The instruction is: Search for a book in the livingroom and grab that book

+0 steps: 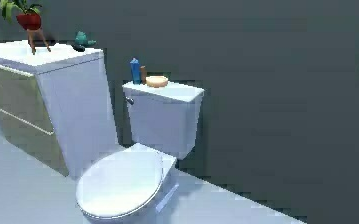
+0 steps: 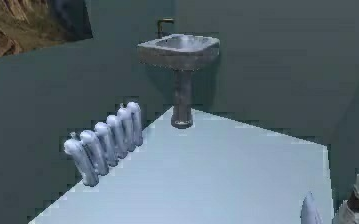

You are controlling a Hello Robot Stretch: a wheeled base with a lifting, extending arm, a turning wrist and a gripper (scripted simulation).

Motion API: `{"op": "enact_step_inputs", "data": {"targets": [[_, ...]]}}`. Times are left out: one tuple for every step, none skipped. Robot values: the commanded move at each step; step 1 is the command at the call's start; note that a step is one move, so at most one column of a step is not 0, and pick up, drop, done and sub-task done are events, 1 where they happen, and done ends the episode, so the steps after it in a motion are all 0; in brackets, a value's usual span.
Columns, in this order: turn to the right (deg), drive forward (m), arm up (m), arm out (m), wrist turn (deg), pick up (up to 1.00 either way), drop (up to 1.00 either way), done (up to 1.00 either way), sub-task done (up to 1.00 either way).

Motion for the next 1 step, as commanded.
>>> {"op": "enact_step_inputs", "data": {"targets": [[-45.0,0.00,0.00,0.00,0.0,0.00,0.00,0.00,0.00]]}}
